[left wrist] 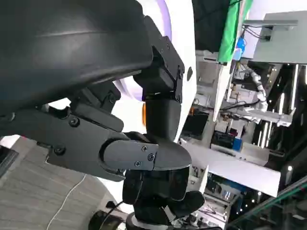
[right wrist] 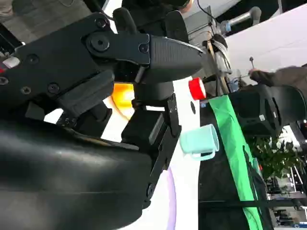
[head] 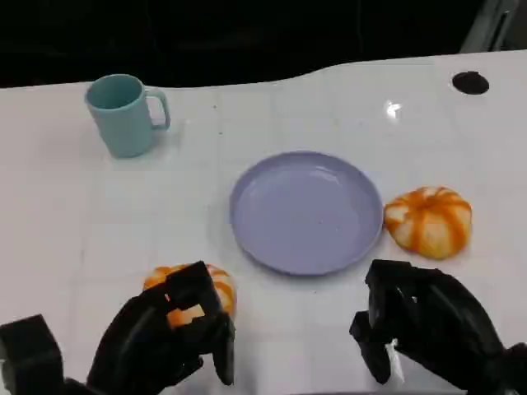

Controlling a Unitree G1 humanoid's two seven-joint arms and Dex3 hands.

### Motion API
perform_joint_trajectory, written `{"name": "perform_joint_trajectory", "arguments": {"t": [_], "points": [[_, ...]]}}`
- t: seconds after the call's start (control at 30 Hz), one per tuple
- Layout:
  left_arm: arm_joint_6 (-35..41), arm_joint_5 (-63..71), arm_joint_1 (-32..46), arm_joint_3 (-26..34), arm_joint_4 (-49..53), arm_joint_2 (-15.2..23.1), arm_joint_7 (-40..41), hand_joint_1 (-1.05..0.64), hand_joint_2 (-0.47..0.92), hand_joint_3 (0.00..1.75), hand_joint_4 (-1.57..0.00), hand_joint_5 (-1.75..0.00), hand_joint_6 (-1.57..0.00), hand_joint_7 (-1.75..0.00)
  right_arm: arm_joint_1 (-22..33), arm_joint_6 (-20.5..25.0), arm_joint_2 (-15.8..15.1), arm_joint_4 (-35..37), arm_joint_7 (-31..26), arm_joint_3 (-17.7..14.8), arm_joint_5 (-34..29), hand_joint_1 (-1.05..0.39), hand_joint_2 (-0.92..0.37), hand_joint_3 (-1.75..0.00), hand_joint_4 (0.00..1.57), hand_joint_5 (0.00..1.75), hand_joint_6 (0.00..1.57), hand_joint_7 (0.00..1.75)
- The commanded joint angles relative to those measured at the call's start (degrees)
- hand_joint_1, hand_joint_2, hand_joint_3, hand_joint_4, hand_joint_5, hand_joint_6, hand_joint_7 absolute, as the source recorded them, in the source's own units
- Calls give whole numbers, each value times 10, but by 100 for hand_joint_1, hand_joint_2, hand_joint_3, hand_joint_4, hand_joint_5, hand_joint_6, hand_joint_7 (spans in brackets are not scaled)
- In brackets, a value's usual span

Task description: Grasp the bread from the table and place it into the plate.

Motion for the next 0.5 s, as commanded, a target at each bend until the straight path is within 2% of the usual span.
{"name": "perform_joint_trajectory", "arguments": {"t": [0.03,0.27,0.5], "points": [[-11,4,-4,7,2,6,-4,-62,92,31,-94,-175,-72,-175,-6,-1,-1,3,-1,-6,3,-97,-74,-67,121,167,104,152],[-11,11,-8,6,4,6,3,-64,92,28,-95,-175,-74,-175,-11,-14,-4,10,2,-5,-5,-95,-78,-64,120,166,104,152],[-11,7,-10,9,5,6,-6,-62,92,29,-94,-175,-74,-175,-14,-16,-2,17,10,-6,3,-95,-77,-63,121,165,104,150]]}}
